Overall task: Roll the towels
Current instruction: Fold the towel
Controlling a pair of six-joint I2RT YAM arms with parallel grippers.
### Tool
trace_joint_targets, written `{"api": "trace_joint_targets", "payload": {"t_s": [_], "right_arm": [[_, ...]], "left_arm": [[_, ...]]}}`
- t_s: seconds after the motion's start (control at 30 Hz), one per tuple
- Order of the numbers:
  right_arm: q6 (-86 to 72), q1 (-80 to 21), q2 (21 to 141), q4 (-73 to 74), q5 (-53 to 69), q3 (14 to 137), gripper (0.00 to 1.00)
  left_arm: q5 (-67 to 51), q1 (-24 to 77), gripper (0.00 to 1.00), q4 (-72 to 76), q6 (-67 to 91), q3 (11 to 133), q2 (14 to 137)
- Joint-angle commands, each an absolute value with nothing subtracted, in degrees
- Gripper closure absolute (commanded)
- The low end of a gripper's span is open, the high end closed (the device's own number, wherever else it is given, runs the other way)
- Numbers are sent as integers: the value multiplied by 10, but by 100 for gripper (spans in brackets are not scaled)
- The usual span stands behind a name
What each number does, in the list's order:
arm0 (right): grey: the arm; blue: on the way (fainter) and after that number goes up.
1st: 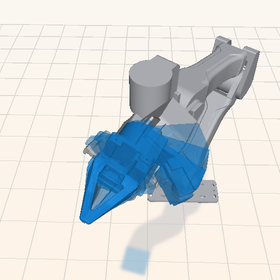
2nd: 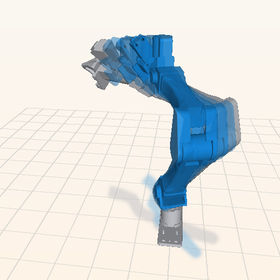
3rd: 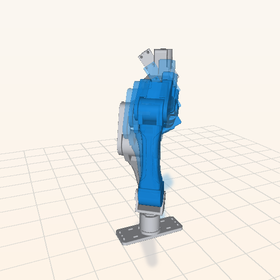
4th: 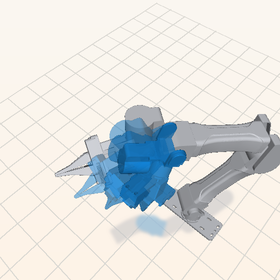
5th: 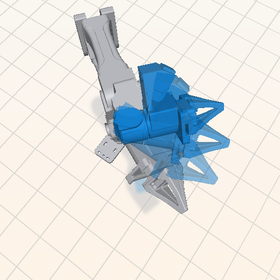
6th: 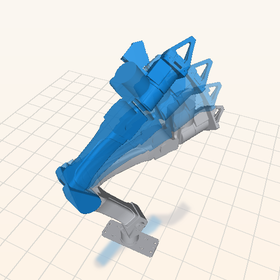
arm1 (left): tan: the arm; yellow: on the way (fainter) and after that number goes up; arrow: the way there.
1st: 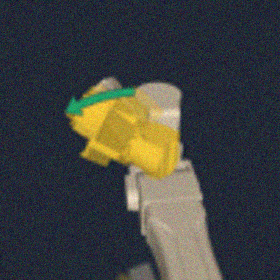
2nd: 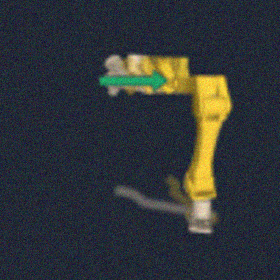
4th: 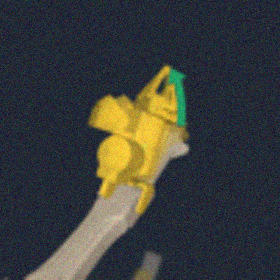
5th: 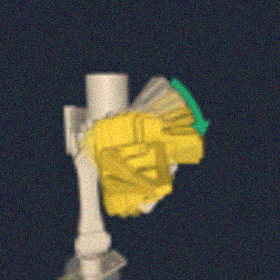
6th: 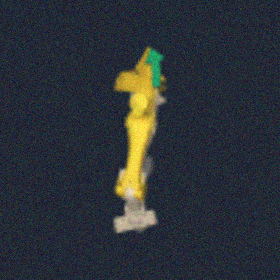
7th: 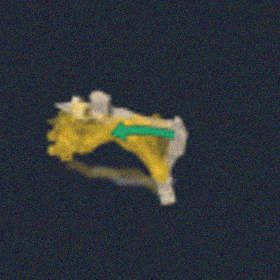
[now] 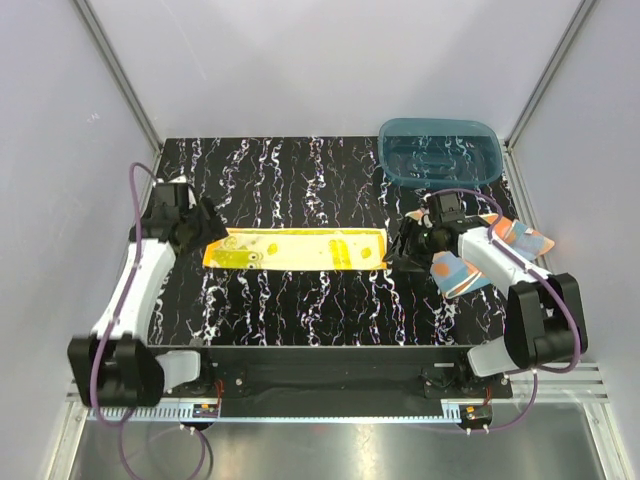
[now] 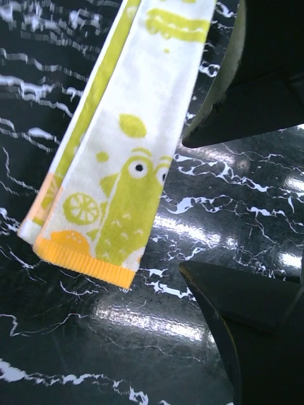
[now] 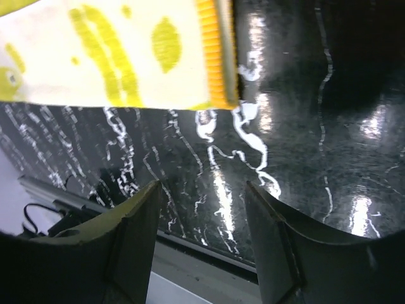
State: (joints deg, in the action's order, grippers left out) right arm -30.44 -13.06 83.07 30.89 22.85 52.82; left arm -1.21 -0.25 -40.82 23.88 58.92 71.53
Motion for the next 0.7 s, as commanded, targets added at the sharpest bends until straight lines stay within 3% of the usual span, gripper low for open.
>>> {"api": "trace_joint_targets", "payload": {"t_s": [0.0, 0.13, 0.67], "right_arm": [[-330, -128, 851, 311, 153, 529, 38], [-339, -129, 896, 289, 151, 540, 39], [-357, -129, 1016, 209, 205, 550, 46]], "left_arm": [[-28, 20, 22, -393, 196, 547, 627], [33, 43, 21, -382, 185, 516, 561], [47, 68, 22, -384, 178, 527, 577]]}}
